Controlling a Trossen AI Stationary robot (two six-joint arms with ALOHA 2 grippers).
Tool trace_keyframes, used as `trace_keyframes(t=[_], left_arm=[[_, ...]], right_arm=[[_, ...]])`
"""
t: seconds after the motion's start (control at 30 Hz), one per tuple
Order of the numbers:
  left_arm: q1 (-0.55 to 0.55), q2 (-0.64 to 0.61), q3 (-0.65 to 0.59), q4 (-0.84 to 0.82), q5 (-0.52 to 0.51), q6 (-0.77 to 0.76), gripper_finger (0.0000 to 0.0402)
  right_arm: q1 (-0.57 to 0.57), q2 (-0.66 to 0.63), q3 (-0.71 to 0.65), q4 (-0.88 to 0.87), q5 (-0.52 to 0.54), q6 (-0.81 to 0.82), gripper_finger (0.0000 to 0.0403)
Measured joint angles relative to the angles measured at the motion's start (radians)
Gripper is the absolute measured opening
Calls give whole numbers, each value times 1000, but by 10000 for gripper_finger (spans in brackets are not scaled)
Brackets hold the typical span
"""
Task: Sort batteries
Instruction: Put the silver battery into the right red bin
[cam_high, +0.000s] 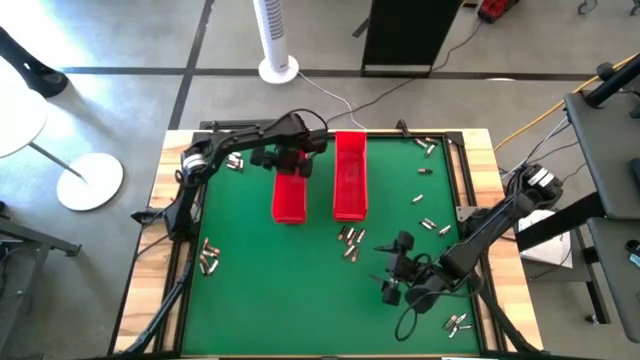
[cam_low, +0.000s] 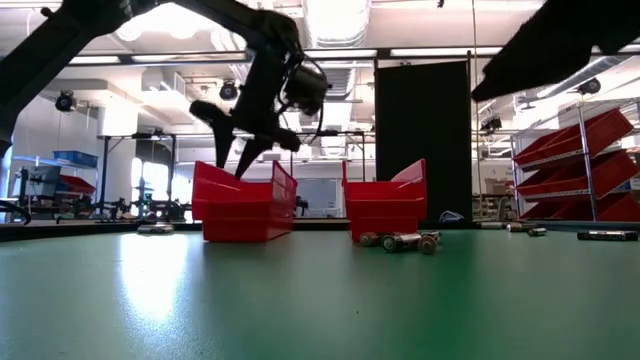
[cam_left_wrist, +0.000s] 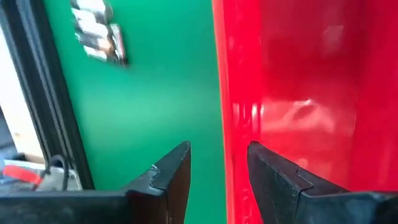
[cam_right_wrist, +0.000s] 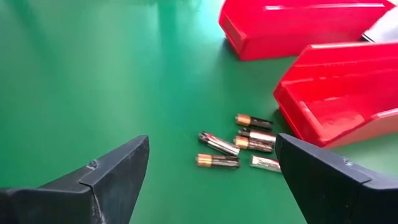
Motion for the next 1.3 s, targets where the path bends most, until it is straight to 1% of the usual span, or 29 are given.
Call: trace_keyframes(t=[0.07,0.27,0.43,0.5,0.63,0.7,0.77,0.87,0.9,0.97,1.03,1.13,1.2,1.3], left_arm=[[-11,-7,22,2,-28,-3,137],[-31,-11,67,2,-31,3,137],[-30,-15,59,2,12,-3,137],[-30,-21,62,2,20,27,137],[-42,-70,65,3,19,104,137],[-75,-114,59,4,-20,140,133],[-136,-168,45,11,-78,163,125],[-266,-264,-1,63,-166,166,110],[-317,-300,-27,98,-197,166,104],[-430,-375,-100,190,-248,168,91],[-559,-449,-203,322,-288,178,77],[-749,-549,-399,548,-363,193,56],[-869,-606,-535,735,-444,211,44],[-1020,-662,-730,1027,-602,309,30]], right_arm=[[-20,12,-8,0,0,5,343],[-63,72,-16,-1,-3,30,343],[-65,67,-13,0,-22,28,343],[-60,50,-13,-1,-14,17,343],[-27,26,-13,-30,44,18,343],[-16,24,-13,-53,55,38,343],[-10,26,-16,-52,61,51,343],[-9,47,-37,-40,68,82,343],[-8,53,-54,-24,90,104,343],[3,61,-101,17,182,167,343],[7,66,-158,58,241,210,343],[0,67,-251,141,238,223,343],[-14,67,-309,253,237,222,343],[-38,67,-380,475,235,143,343]])
